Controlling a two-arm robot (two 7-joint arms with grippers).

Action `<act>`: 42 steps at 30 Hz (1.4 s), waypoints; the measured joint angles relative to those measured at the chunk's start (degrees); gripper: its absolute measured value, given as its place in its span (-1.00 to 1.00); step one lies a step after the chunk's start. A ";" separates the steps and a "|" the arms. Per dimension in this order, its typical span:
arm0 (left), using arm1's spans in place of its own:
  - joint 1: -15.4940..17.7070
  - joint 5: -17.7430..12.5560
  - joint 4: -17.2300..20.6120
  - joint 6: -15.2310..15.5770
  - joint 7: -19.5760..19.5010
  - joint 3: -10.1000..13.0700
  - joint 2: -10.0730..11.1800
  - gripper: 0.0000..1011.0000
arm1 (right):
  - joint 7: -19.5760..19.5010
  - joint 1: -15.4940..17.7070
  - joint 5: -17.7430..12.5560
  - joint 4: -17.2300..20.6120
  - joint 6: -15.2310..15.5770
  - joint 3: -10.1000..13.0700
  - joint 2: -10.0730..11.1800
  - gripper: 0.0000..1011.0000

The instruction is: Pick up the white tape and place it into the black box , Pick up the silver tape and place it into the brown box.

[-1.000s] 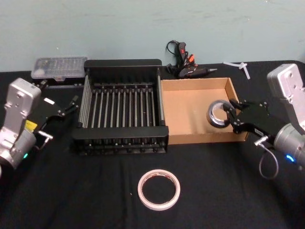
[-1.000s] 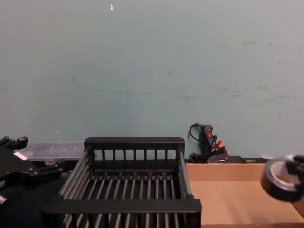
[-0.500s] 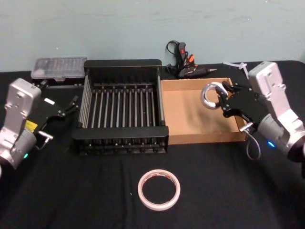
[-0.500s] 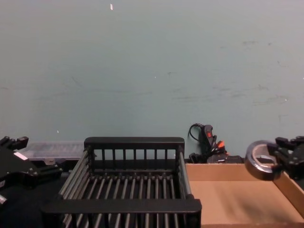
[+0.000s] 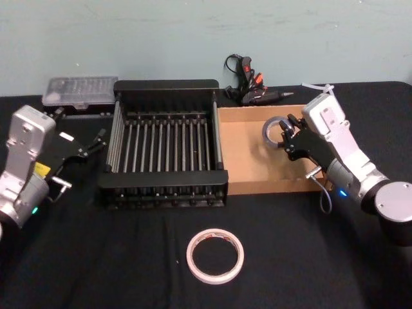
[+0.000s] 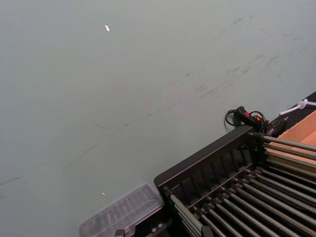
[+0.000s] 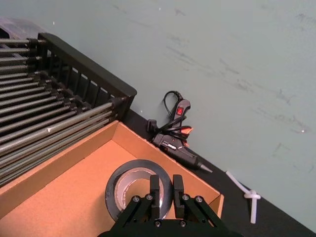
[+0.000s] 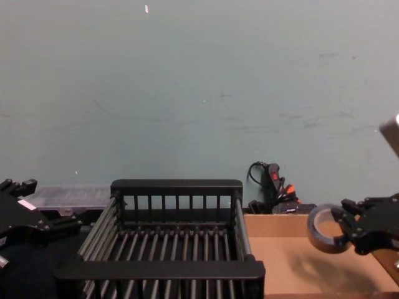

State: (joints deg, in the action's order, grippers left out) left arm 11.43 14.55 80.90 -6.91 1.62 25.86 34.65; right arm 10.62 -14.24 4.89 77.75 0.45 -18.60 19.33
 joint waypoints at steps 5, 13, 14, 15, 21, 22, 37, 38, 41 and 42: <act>0.00 0.00 0.00 0.00 0.00 0.00 0.00 0.98 | -0.26 -0.80 1.05 -1.94 -0.14 0.02 -1.28 -0.69; 0.00 0.00 0.00 0.00 0.00 0.00 0.00 0.98 | -0.22 -0.72 0.97 -1.62 -0.13 0.06 -1.06 -0.69; 0.00 0.00 0.00 0.00 0.00 0.00 0.00 0.98 | -0.22 -0.71 0.95 -1.59 -0.12 0.07 -1.05 -0.69; 0.00 0.00 0.00 0.00 0.00 0.00 0.00 0.98 | -0.21 -0.69 0.93 -1.57 -0.12 0.08 -1.03 -0.69; 0.00 0.00 0.00 0.00 0.00 0.00 0.00 0.98 | -0.18 -0.61 0.81 -1.42 -0.10 0.08 -0.94 -0.35; 0.00 0.00 0.00 0.00 0.00 0.00 0.00 0.98 | -0.18 -0.61 0.79 -1.40 -0.09 0.08 -0.94 -0.33; 0.00 0.00 0.00 0.00 0.00 0.00 0.00 0.98 | -0.12 -0.53 0.66 -1.27 -0.02 0.08 -0.85 0.62; 0.00 0.00 0.00 0.00 0.00 0.00 0.00 0.98 | -0.12 -0.52 0.66 -1.26 -0.02 0.08 -0.85 0.70; 0.00 0.00 0.00 0.00 0.00 0.00 0.00 0.98 | -0.12 -0.51 0.64 -1.24 -0.02 0.08 -0.83 0.86; 0.00 0.00 0.00 0.00 0.00 0.00 0.00 0.98 | -0.12 -0.51 0.64 -1.24 -0.02 0.08 -0.83 0.89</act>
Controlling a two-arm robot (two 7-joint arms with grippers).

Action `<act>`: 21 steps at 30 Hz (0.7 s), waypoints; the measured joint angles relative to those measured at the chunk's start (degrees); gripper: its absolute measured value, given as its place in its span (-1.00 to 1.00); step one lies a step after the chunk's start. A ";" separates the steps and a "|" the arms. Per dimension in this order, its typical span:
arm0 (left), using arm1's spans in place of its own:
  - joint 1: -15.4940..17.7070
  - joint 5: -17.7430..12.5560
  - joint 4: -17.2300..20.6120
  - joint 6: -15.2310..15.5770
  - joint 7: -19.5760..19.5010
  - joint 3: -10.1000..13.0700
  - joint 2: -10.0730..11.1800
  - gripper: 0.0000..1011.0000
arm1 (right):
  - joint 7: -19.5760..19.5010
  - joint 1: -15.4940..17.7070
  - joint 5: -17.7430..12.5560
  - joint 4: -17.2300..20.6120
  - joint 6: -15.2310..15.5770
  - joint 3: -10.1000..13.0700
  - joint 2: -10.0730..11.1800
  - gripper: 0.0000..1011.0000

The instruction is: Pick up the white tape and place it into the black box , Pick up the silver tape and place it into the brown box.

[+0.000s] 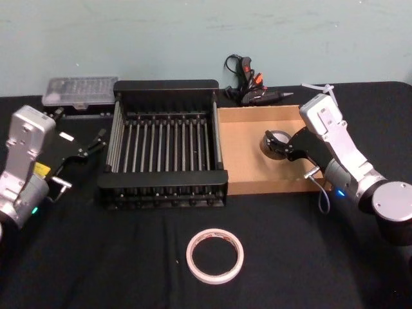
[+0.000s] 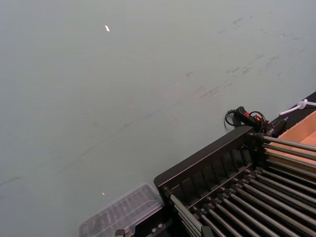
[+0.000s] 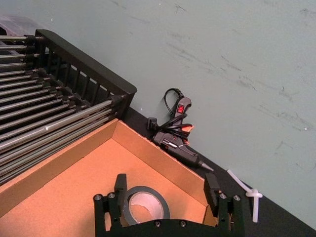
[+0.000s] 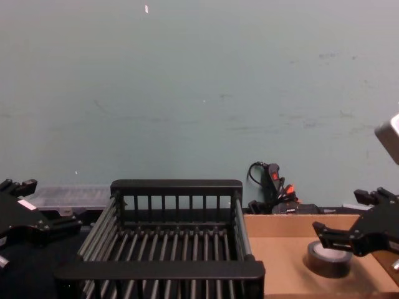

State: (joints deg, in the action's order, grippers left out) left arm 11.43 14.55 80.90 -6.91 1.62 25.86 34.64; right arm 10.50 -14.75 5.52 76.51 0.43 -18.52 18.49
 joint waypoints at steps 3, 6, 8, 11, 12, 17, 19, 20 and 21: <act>0.00 0.00 0.00 0.00 0.00 0.00 0.00 0.98 | 0.00 0.00 -0.02 0.02 0.00 0.00 0.01 0.98; 0.00 0.00 0.00 0.00 0.00 0.00 0.00 0.98 | 0.00 0.00 -0.04 0.02 0.00 0.00 0.02 0.98; 0.00 0.00 0.00 0.00 0.00 0.00 0.00 0.98 | 0.00 0.00 -0.04 0.02 0.00 0.00 0.02 0.98; 0.00 0.00 0.00 0.00 0.00 0.00 0.00 0.98 | 0.05 0.04 -0.03 0.05 -0.02 0.06 0.00 0.98; 0.00 0.00 0.00 0.00 0.00 0.00 0.00 0.98 | 0.17 0.12 -0.03 0.16 -0.07 0.18 -0.03 0.98; 0.00 0.00 0.00 0.00 0.00 0.00 0.00 0.98 | 1.34 0.91 -0.09 1.44 -0.12 1.04 -0.10 0.98; 0.00 0.00 0.00 0.00 0.00 0.00 0.00 0.98 | 2.03 1.50 -0.31 2.56 0.11 1.53 -0.04 0.98; 0.00 0.00 0.00 0.00 0.00 0.00 0.00 0.98 | 2.31 1.74 -0.41 2.99 0.21 1.71 -0.01 0.98; 0.00 0.00 0.00 0.00 0.00 0.00 0.00 0.98 | 2.88 2.33 -0.65 4.02 0.50 2.10 0.12 0.98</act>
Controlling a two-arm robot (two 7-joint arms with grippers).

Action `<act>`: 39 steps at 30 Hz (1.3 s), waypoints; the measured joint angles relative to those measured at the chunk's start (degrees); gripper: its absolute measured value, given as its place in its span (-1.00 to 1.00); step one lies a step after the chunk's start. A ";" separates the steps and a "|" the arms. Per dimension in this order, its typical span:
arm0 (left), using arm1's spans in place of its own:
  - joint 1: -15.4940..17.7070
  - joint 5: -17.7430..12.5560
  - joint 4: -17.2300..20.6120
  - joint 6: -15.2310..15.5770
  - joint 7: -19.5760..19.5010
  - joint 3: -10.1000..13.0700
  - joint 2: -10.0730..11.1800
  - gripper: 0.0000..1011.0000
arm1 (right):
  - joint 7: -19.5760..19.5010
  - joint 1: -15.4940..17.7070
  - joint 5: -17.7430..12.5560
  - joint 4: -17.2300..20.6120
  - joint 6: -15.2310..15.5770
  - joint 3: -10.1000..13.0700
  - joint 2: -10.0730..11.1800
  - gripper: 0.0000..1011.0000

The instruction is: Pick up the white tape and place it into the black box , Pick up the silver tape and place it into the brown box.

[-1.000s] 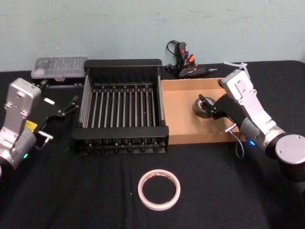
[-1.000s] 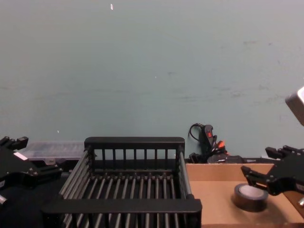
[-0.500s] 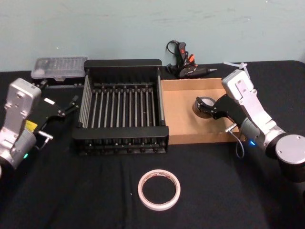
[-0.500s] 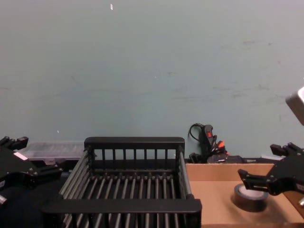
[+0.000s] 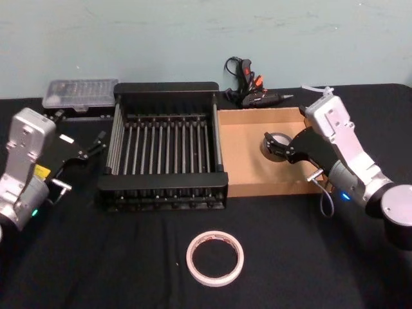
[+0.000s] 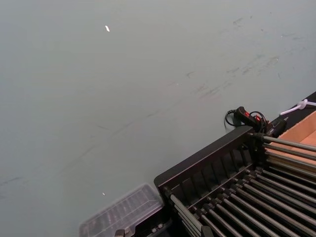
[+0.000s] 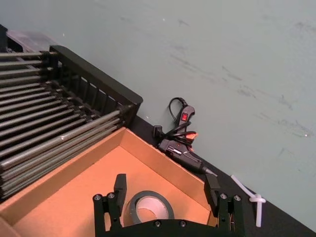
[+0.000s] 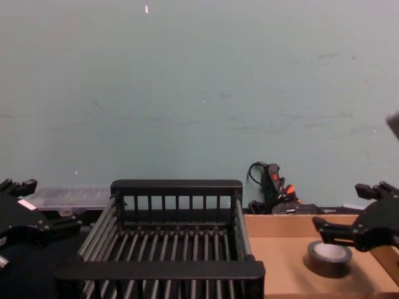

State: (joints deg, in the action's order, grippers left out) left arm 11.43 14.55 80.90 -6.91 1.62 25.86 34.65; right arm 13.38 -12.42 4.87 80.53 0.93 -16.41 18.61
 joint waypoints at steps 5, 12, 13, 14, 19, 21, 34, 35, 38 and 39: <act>0.00 0.00 0.00 0.00 0.00 0.00 0.00 0.98 | 1.38 1.92 -0.83 3.20 1.06 1.15 0.54 0.98; 0.00 0.00 0.00 0.00 0.00 0.00 0.00 0.98 | 3.56 5.64 -2.95 8.87 2.87 2.68 1.69 0.98; 0.00 0.00 0.00 0.00 0.00 0.00 0.00 0.98 | 3.77 5.95 -3.17 9.34 3.05 2.78 1.81 0.98; 0.00 0.00 0.00 0.00 0.00 0.00 0.00 0.98 | 4.01 6.31 -3.44 9.89 3.24 2.90 1.96 0.98; 0.00 0.00 0.00 0.00 0.00 0.00 0.00 0.98 | 5.58 9.11 -5.81 13.77 5.20 3.72 3.09 0.98; 0.00 0.00 0.00 0.00 0.00 0.00 0.00 0.98 | 5.94 9.91 -6.65 14.82 5.90 4.02 3.35 0.98; 0.00 0.00 0.00 0.00 0.00 0.00 0.00 0.98 | 8.88 15.92 -12.78 23.76 15.32 4.86 7.23 0.98; 0.00 0.00 0.00 0.00 0.00 0.00 0.00 0.98 | 9.05 16.11 -13.05 24.16 15.99 4.80 7.45 0.98; 0.00 0.00 0.00 0.00 0.00 0.00 0.00 0.98 | 9.46 16.54 -13.66 25.24 18.13 4.43 8.13 0.98; 0.00 0.00 0.00 0.00 0.00 0.00 0.00 0.98 | 9.79 16.73 -14.03 25.82 19.70 4.06 8.59 0.98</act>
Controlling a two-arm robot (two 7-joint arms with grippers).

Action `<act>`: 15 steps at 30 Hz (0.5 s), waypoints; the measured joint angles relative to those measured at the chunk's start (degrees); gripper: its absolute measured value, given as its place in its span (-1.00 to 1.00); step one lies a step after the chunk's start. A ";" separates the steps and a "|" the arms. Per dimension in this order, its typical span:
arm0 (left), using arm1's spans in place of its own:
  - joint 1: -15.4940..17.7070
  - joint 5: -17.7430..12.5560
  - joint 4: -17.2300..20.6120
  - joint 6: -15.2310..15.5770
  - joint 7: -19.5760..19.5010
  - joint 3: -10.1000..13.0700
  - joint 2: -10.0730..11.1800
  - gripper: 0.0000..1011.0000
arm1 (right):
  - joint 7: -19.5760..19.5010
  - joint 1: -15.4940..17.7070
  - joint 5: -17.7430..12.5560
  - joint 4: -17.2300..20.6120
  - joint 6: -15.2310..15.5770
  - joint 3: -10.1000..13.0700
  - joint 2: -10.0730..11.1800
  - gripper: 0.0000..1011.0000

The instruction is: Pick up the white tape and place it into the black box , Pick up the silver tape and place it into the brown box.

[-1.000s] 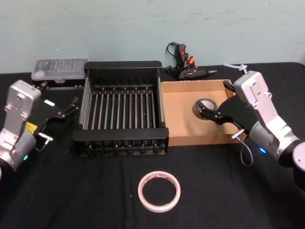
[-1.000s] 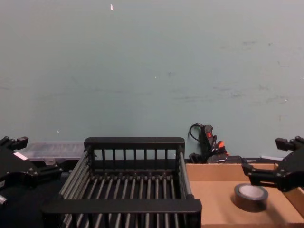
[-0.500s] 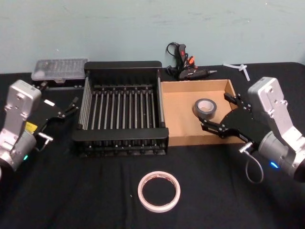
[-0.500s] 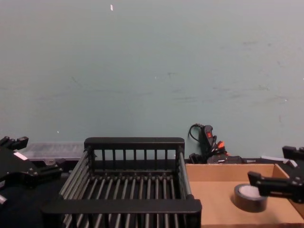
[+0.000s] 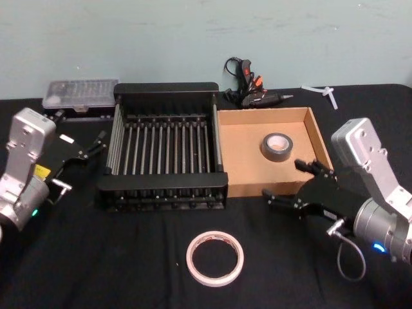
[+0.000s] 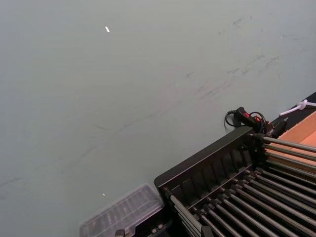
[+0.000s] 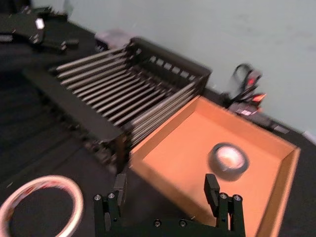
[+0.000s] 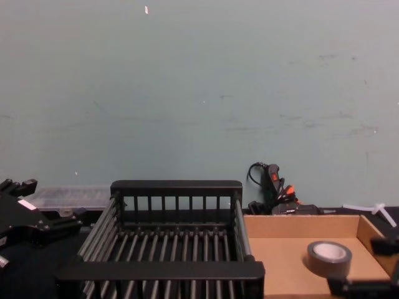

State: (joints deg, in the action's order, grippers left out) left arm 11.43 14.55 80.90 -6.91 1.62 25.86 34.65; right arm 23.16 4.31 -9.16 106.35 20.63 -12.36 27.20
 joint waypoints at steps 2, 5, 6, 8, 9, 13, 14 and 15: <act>0.00 0.00 0.00 0.00 0.00 0.00 0.00 0.98 | 0.43 0.12 -0.46 0.63 2.14 -0.58 0.61 0.98; 0.00 0.00 0.00 0.00 0.00 0.00 0.00 0.98 | 0.95 0.06 -1.02 1.27 4.76 -1.52 1.28 0.98; 0.00 0.00 0.00 0.00 0.00 0.00 0.00 0.98 | 1.14 -0.01 -1.16 1.43 5.55 -1.80 1.46 0.98; 0.00 0.00 0.00 0.00 0.00 0.00 0.00 0.98 | 1.55 -0.21 -1.47 1.69 7.00 -2.37 1.81 0.98; 0.00 0.00 0.00 0.00 0.00 0.00 0.00 0.98 | 1.85 -0.45 -1.65 1.90 8.21 -2.98 2.14 0.98; 0.00 0.00 0.00 0.00 0.00 0.00 0.00 0.98 | 2.22 -1.07 -1.83 2.14 10.11 -4.41 2.67 0.98; 0.00 0.00 0.00 0.00 0.00 0.00 0.00 0.98 | 2.31 -1.25 -1.86 2.17 10.48 -4.77 2.77 0.98; 0.00 0.00 0.00 0.00 0.00 0.00 0.00 0.98 | 2.54 -1.63 -1.87 2.19 11.10 -5.50 2.96 0.98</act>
State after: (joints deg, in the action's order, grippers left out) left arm 11.43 14.55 80.90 -6.91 1.62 25.86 34.65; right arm 25.70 2.68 -11.03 108.54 31.72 -17.85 30.16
